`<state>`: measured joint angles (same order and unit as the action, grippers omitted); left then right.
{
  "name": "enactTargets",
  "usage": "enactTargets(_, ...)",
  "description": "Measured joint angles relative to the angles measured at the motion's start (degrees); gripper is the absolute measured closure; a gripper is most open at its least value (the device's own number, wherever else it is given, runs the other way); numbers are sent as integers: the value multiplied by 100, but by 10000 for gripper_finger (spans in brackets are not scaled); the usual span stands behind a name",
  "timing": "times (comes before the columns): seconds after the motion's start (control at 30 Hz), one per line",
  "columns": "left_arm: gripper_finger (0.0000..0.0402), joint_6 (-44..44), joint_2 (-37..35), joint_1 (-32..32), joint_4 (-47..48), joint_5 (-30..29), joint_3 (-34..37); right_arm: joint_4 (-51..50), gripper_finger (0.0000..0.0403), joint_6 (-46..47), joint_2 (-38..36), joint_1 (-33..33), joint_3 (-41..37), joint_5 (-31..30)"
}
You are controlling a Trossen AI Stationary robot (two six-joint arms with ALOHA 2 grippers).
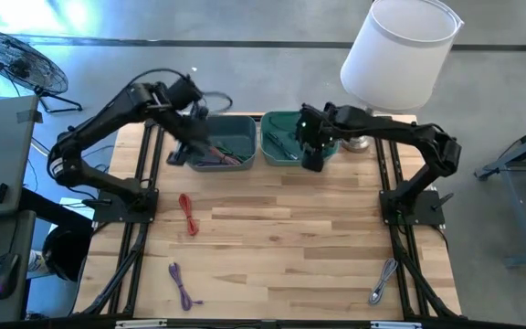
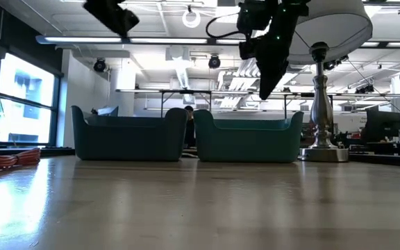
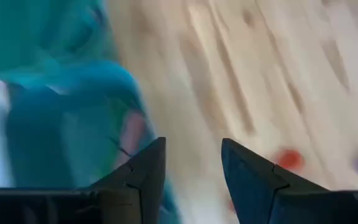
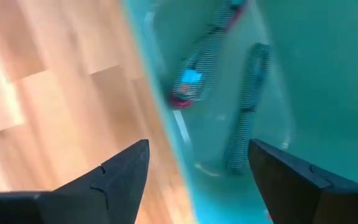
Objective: Pick & Place USB Port
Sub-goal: Put the orange usb cable into the blue bin
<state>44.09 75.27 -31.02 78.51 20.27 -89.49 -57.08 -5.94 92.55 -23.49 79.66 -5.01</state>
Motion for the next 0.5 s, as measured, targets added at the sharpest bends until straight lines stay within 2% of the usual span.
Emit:
enactTargets(0.1, 250, -602, -9, 586, 467, -334, 108, -11, 137, -27, 0, 327, -48, 10)
enactTargets(0.3, 250, -2055, -11, 1872, 341, -867, 707, -53, 137, 258, -4, 1079, -76, -64)
enactTargets(0.37, 250, -2916, -7, 2270, 105, -1141, 993, -61, 137, 370, -4, 1365, -76, -65)
enactTargets(0.5, 250, -5094, -3, 3000, 31, -2142, 1592, -113, 137, 783, -4, 1911, -76, -143)
